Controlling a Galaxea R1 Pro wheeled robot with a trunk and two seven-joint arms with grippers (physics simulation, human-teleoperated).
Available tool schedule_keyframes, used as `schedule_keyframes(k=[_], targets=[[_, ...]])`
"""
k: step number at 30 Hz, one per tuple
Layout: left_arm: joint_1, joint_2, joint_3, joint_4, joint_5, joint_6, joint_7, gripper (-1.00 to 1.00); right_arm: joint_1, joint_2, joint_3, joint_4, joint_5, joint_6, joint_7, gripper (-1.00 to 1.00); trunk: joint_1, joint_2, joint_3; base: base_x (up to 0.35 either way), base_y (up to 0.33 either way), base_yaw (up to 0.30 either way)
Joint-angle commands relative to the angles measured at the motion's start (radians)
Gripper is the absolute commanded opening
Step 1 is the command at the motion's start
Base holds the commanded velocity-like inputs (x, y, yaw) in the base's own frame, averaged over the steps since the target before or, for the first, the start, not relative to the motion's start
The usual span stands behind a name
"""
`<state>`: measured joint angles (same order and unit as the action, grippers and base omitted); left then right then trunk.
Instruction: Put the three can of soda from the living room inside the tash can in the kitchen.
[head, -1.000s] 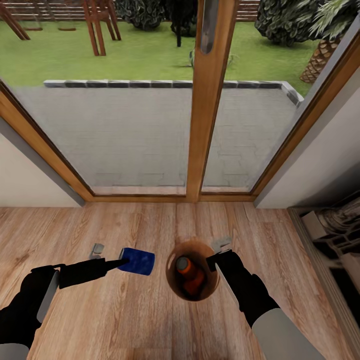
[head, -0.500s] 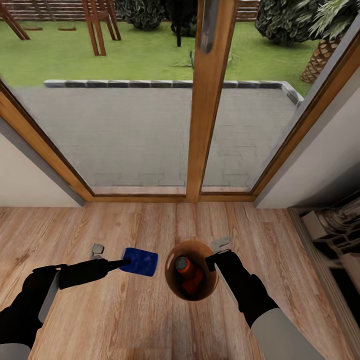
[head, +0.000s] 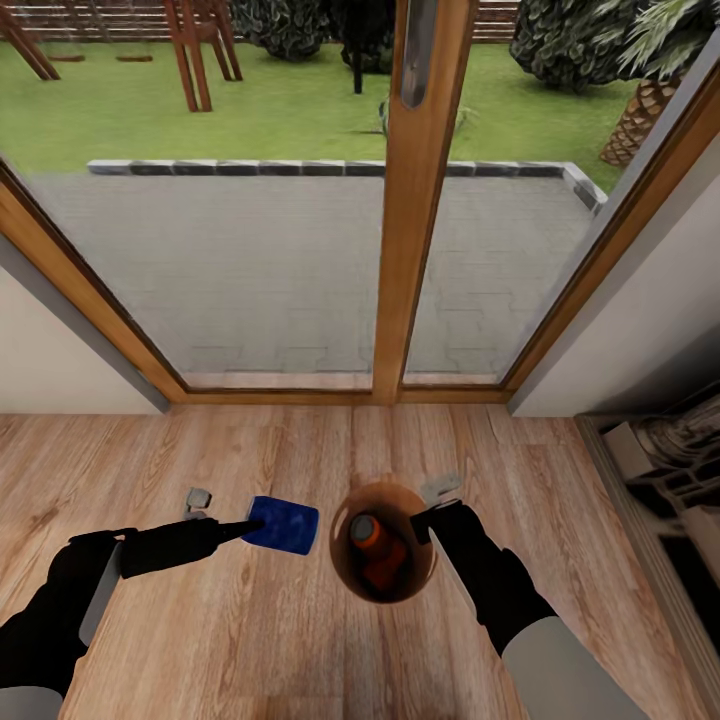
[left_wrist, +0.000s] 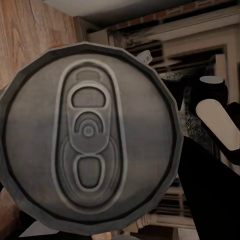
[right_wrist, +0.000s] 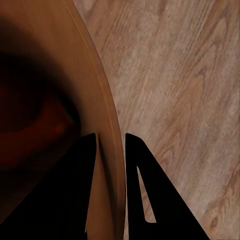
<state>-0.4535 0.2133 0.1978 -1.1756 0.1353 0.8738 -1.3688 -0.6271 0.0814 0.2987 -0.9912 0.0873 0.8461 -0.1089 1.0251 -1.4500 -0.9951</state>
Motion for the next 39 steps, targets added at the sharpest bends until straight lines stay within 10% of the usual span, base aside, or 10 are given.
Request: schedule_keyframes(k=[1, 22, 39], targets=[[0.0, 0.0, -0.001, 0.0, 0.0, -0.002, 0.001, -1.0, 0.0, 0.0, 0.0, 0.004, -0.012, -0.004, 0.0, -1.0, 0.0, 0.0, 0.0, 0.0, 0.0, 0.0], [0.0, -0.002, -0.044, -0.001, 0.0, 0.001, -0.09, -1.0, -0.008, 0.004, 0.0, 0.11, -0.012, -0.096, 0.0, -1.0, 0.0, 0.0, 0.0, 0.0, 0.0, 0.0], [0.0, -0.087, -0.084, -0.001, 0.0, 0.001, -0.092, -1.0, -0.008, 0.005, 0.0, 0.112, -0.012, -0.096, 0.0, -1.0, 0.0, 0.0, 0.0, 0.0, 0.0, 0.0]])
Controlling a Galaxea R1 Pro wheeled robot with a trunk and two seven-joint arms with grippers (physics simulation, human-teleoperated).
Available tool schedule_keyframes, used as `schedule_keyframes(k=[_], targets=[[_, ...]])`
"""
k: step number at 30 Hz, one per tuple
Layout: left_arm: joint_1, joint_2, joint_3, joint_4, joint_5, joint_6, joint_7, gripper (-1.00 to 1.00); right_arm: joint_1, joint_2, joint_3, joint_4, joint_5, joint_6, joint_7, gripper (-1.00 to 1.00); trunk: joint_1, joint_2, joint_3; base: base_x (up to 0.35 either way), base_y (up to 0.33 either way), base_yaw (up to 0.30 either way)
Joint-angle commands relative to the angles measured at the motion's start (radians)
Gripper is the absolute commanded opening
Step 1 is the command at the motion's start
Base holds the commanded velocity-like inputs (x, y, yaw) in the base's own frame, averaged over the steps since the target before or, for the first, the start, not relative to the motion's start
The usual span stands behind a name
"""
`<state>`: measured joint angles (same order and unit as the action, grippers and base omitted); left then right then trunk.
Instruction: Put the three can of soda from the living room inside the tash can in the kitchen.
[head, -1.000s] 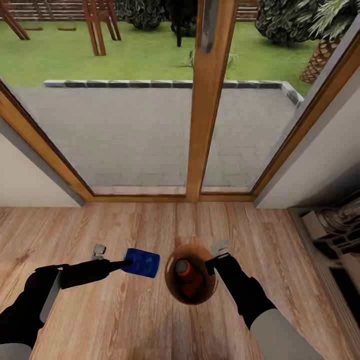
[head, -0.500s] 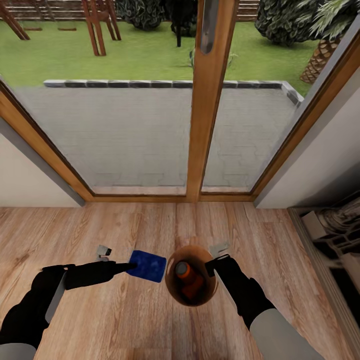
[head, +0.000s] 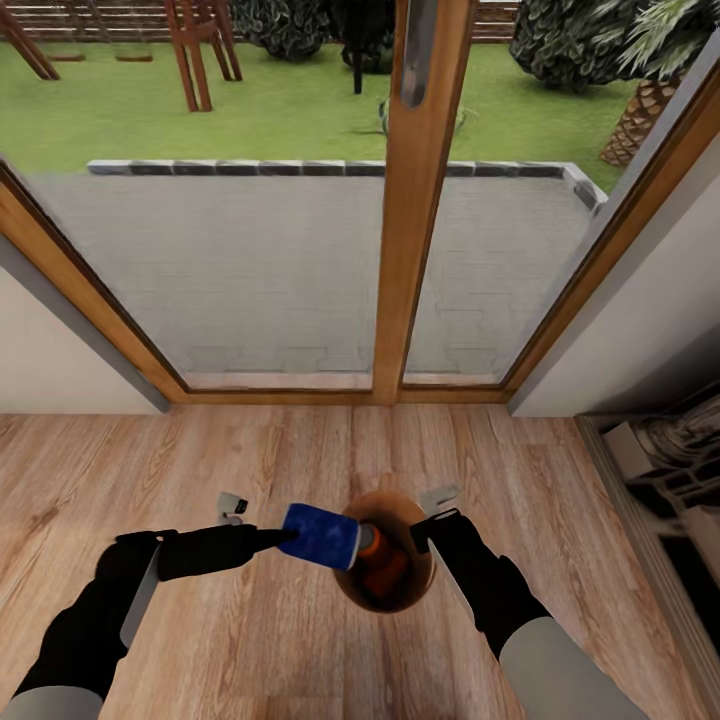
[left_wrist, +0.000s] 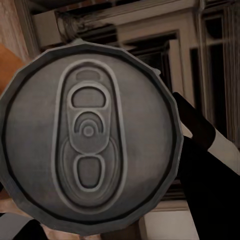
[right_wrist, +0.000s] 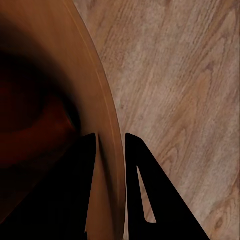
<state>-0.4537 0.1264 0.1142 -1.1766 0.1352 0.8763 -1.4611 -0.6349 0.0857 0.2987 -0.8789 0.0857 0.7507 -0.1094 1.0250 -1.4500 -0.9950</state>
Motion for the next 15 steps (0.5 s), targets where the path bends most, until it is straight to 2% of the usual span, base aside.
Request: schedule_keyframes(k=[1, 15], targets=[[0.0, -0.001, -0.001, 0.0, 0.0, -0.002, 0.001, -1.0, 0.0, 0.0, 0.0, 0.0, -0.011, -0.001, 0.0, -1.0, 0.0, 0.0, 0.0, 0.0, 0.0, 0.0], [0.0, -0.023, -0.031, 0.004, -0.002, -0.002, 0.001, -1.0, -0.002, 0.001, 0.001, 0.0, -0.011, -0.001, -0.001, -1.0, 0.0, 0.0, 0.0, 0.0, 0.0, 0.0]])
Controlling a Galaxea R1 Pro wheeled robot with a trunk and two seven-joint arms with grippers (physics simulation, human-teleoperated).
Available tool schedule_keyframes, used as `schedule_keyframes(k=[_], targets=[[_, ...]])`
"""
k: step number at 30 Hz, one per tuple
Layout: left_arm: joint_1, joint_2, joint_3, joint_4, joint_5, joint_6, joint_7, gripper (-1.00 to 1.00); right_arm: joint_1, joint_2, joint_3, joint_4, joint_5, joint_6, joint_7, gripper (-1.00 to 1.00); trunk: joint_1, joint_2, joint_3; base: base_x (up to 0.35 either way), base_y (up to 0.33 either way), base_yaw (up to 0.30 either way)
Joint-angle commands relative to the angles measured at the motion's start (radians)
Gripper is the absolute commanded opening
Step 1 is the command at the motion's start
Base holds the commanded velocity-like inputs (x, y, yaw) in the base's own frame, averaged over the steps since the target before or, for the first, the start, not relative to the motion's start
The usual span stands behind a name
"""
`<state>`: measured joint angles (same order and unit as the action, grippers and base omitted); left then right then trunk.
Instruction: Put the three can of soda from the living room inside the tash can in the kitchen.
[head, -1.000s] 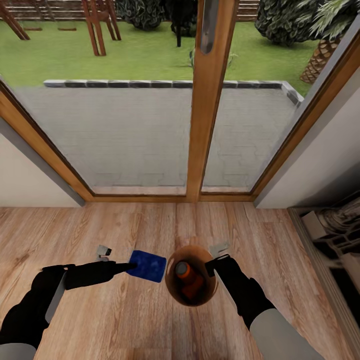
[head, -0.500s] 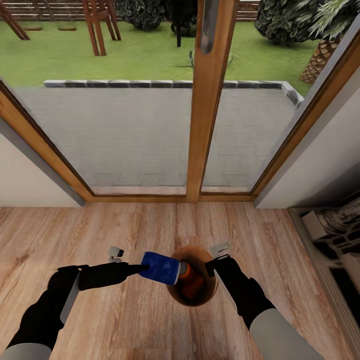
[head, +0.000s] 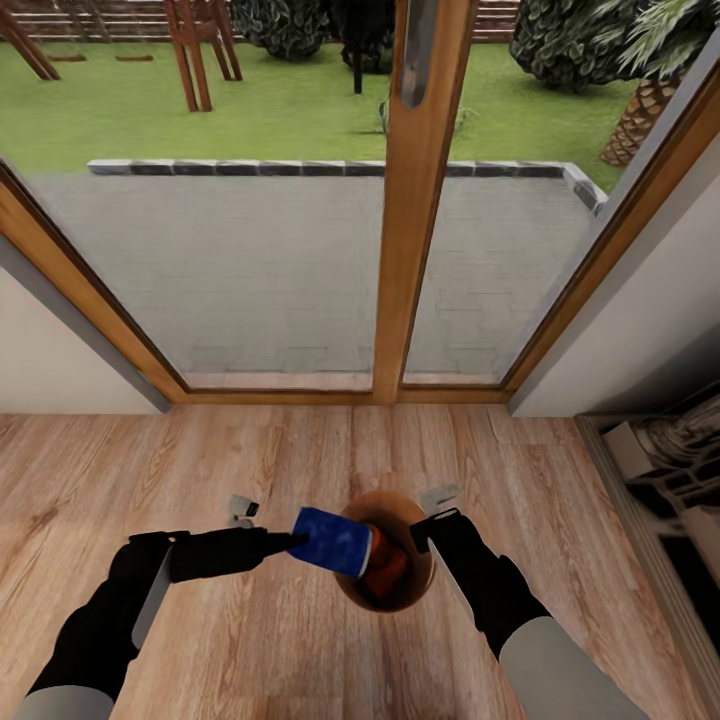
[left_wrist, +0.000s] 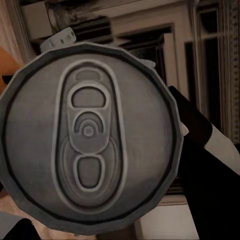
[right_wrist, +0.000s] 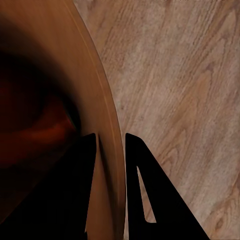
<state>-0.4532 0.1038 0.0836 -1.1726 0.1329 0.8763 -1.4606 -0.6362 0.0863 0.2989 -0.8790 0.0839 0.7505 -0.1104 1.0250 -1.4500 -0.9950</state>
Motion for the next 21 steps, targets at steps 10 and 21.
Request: schedule_keyframes(k=[10, 21], targets=[[0.0, -0.008, -0.023, 0.009, -0.005, -0.006, 0.01, -1.0, 0.0, 0.001, 0.0, -0.001, -0.009, 0.0, 0.0, -1.0, 0.0, 0.0, 0.0, 0.0, 0.0, 0.0], [-0.001, -0.019, -0.048, 0.02, -0.006, -0.009, 0.091, -1.0, 0.0, 0.001, 0.001, -0.002, -0.009, 0.0, 0.0, -1.0, 0.0, 0.0, 0.0, 0.0, 0.0, 0.0]])
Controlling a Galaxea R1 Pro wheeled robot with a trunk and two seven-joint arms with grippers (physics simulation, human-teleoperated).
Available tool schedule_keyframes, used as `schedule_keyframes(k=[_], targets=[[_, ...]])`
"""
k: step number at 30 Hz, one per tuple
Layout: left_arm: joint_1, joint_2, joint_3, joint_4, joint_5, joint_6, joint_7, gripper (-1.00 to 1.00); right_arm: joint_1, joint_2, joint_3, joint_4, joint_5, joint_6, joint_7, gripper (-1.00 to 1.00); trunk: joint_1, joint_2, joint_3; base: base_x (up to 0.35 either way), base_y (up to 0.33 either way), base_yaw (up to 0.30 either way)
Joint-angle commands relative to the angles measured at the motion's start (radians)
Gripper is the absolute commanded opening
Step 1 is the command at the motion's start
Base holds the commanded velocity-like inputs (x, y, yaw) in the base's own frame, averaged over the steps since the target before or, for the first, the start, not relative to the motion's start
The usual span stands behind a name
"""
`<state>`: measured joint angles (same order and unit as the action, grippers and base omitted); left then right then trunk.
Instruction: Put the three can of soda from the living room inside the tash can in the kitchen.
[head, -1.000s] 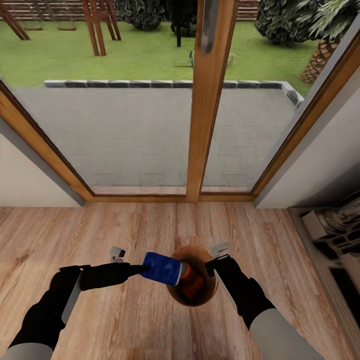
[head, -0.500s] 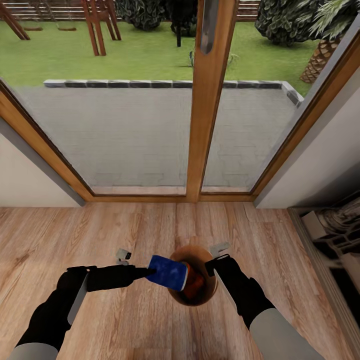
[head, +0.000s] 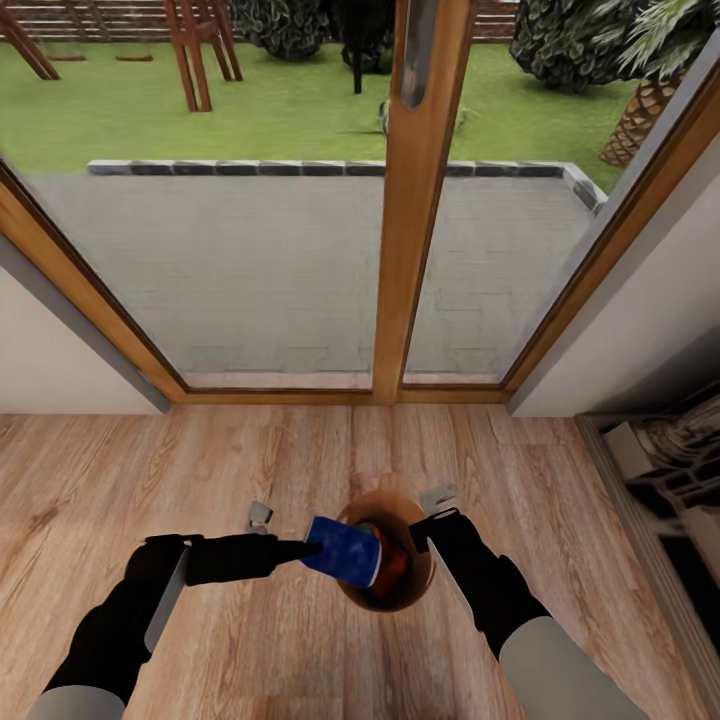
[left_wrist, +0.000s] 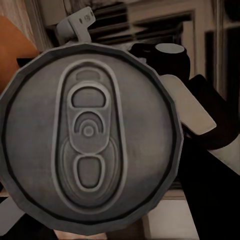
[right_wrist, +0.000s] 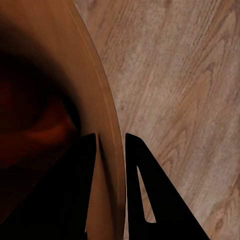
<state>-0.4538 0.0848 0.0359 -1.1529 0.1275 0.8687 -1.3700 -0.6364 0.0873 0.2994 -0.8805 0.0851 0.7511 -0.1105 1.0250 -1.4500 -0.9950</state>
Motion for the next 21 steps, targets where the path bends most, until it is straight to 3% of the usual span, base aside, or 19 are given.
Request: schedule_keyframes(k=[1, 13, 21], targets=[[0.0, 0.0, -0.002, 0.0, 0.0, -0.002, 0.003, -1.0, 0.0, 0.0, 0.001, 0.0, -0.01, -0.001, 0.0, -1.0, 0.0, 0.0, 0.0, 0.0, 0.0, 0.0], [0.0, -0.001, -0.008, -0.002, 0.0, -0.003, 0.014, -1.0, 0.0, 0.002, 0.001, 0.0, -0.009, -0.001, -0.001, -1.0, 0.0, 0.0, 0.0, 0.0, 0.0, 0.0], [0.0, -0.043, -0.007, -0.009, 0.0, -0.005, 0.109, -1.0, 0.0, 0.002, 0.001, -0.001, -0.008, 0.0, -0.001, -1.0, 0.0, 0.0, 0.0, 0.0, 0.0, 0.0]])
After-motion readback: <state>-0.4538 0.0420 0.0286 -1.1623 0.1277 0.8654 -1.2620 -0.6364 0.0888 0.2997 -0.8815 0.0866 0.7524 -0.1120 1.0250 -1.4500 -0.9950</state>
